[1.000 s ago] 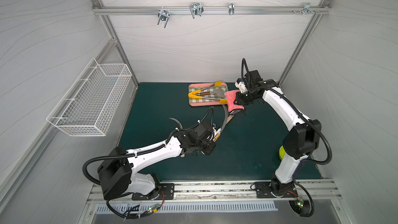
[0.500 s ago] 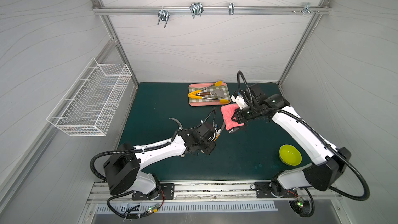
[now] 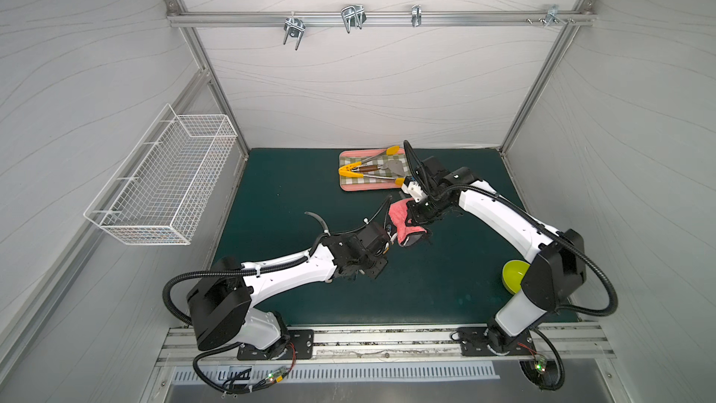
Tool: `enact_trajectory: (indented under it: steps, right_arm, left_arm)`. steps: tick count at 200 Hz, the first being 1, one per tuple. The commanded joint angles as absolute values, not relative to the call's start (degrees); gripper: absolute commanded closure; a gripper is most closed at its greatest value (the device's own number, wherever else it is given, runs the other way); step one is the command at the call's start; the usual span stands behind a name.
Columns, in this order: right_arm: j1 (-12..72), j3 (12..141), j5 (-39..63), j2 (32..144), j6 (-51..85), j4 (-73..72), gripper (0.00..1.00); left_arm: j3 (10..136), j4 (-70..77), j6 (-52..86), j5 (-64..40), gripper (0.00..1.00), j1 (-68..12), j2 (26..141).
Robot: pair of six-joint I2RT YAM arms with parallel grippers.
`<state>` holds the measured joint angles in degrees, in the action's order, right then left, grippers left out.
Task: Wipe small sickles with rags
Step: Wipe the small sickle.
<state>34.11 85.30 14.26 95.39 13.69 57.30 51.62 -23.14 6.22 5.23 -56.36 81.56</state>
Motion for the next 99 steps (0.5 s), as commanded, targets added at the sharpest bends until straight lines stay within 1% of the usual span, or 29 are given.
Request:
enact_trajectory:
  steps: [1,72,99]
  right_arm:
    - [31.3,87.5,14.6,98.6,13.2,53.6,1.0]
    - [25.5,99.0,15.0,108.0,9.7,56.6,1.0]
    - [24.1,104.1,13.2,110.6,8.9,57.3,1.0]
  left_arm:
    - [53.8,-17.6,2.5,5.6,1.0,-59.9,80.1]
    - [52.3,-17.3,1.8,8.0,1.0,-62.6,77.4]
    - [51.4,-18.0,1.8,8.7,1.0,-62.8,76.3]
